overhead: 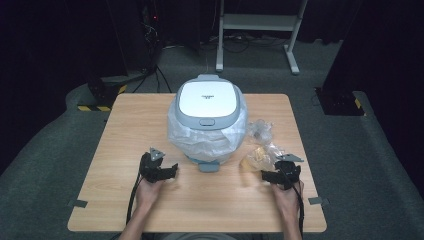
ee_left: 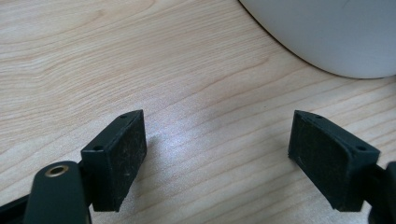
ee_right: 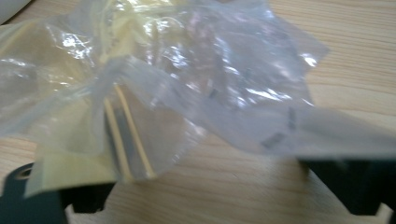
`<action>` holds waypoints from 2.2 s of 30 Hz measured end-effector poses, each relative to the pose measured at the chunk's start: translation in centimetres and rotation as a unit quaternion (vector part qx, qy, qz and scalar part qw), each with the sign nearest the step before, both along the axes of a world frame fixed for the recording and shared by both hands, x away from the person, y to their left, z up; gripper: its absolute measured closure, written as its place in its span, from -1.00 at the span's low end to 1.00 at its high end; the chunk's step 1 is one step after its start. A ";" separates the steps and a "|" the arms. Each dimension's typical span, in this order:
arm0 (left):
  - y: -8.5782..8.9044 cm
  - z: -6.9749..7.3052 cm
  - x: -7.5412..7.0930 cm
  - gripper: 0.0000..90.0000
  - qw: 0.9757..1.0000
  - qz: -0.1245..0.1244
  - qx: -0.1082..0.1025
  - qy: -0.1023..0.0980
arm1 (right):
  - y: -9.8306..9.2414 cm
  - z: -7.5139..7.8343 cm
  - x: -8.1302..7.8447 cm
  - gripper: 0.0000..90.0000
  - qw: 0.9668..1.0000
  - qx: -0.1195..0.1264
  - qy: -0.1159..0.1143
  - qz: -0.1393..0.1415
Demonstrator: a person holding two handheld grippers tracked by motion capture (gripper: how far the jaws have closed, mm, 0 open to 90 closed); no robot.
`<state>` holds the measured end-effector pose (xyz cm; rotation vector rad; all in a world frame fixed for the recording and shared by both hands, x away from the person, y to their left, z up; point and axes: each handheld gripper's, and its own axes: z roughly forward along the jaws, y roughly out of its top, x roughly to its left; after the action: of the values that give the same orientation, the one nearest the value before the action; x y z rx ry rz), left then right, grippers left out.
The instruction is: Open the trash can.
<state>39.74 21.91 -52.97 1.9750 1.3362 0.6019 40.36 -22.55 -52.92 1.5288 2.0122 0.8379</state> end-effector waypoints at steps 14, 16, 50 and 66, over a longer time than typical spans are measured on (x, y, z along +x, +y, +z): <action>0.2 0.3 -0.1 -0.55 1.000 0.010 -0.023 0.016 | 0.0 0.0 -0.1 -0.70 1.000 -0.002 -0.002 -0.001; 0.2 0.4 -0.2 -0.55 0.999 0.010 -0.026 0.017 | 0.0 0.0 -0.1 -0.69 1.000 -0.002 -0.003 -0.001; -4.9 2.4 -0.1 -0.69 0.996 -0.065 -0.065 0.017 | 0.1 0.0 -0.1 -0.66 1.000 -0.002 -0.005 0.002; -7.5 2.1 0.8 -0.81 0.996 -0.083 -0.029 0.023 | 0.1 0.0 -0.1 -0.66 1.000 -0.002 -0.005 0.002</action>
<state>40.59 14.42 -50.87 2.0391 1.1886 0.4374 40.25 -22.49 -52.90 1.5160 2.0094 0.8410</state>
